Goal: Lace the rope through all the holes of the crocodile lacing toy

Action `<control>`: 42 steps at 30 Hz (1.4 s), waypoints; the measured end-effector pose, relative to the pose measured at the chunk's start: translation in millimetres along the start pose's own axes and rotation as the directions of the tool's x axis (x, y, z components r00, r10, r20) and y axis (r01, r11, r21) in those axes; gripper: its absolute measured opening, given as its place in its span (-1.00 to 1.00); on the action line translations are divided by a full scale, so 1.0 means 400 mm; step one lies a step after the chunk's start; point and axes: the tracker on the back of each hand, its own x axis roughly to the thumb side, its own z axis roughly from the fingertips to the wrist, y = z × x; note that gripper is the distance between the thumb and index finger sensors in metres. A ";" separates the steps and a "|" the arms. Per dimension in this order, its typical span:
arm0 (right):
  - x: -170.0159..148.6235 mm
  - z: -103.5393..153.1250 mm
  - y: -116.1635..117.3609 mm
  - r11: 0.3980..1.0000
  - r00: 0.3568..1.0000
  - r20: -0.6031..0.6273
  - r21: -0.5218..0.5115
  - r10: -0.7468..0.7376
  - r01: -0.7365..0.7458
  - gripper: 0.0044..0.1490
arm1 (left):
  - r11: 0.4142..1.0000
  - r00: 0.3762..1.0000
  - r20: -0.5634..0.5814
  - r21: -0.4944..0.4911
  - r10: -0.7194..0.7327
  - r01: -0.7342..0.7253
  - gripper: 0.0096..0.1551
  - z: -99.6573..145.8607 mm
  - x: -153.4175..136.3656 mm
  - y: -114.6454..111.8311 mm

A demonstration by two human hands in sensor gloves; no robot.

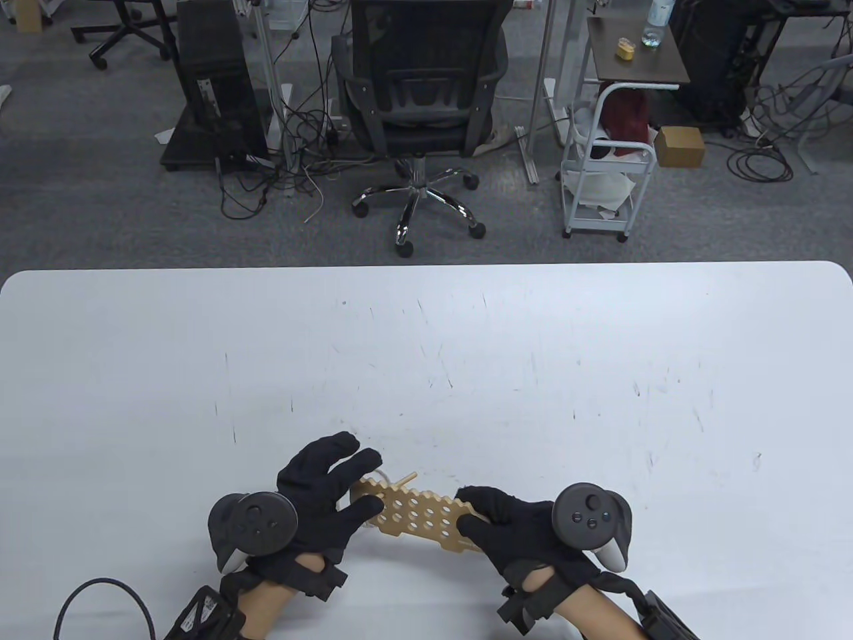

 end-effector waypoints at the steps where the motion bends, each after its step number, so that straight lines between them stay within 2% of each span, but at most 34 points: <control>1: 0.001 0.000 0.001 1.000 1.000 0.002 0.004 -0.003 0.003 -0.41 | 1.000 1.000 0.001 -0.002 -0.003 0.003 -0.23 0.000 0.001 -0.001; 7: 0.001 -0.001 0.009 0.999 0.999 -0.003 0.024 -0.040 0.040 -0.41 | 1.000 1.000 0.005 -0.009 -0.027 0.027 -0.23 -0.002 0.006 -0.007; 18: -0.008 -0.003 -0.005 0.999 0.999 -0.031 -0.011 -0.045 0.044 -0.42 | 1.000 1.000 0.000 0.021 0.003 -0.003 -0.24 0.000 0.001 0.004; 25: -0.014 -0.003 -0.017 0.998 0.997 -0.046 -0.031 -0.059 0.057 -0.43 | 0.996 0.998 -0.047 0.079 0.047 -0.044 -0.32 0.003 -0.024 0.030; 31: -0.015 -0.002 -0.024 0.996 0.996 -0.048 -0.040 -0.076 0.074 -0.43 | 0.987 0.984 -0.139 0.133 0.110 -0.092 -0.36 0.004 -0.063 0.048; 36: -0.014 -0.002 -0.029 0.993 0.993 -0.047 -0.044 -0.110 0.108 -0.43 | 0.991 0.967 -0.224 0.090 0.120 -0.102 -0.36 0.000 -0.090 0.039; 42: -0.014 -0.001 -0.032 0.988 0.988 -0.042 -0.044 -0.146 0.145 -0.43 | 0.988 0.967 -0.222 -0.066 0.123 -0.140 -0.36 -0.011 -0.094 0.003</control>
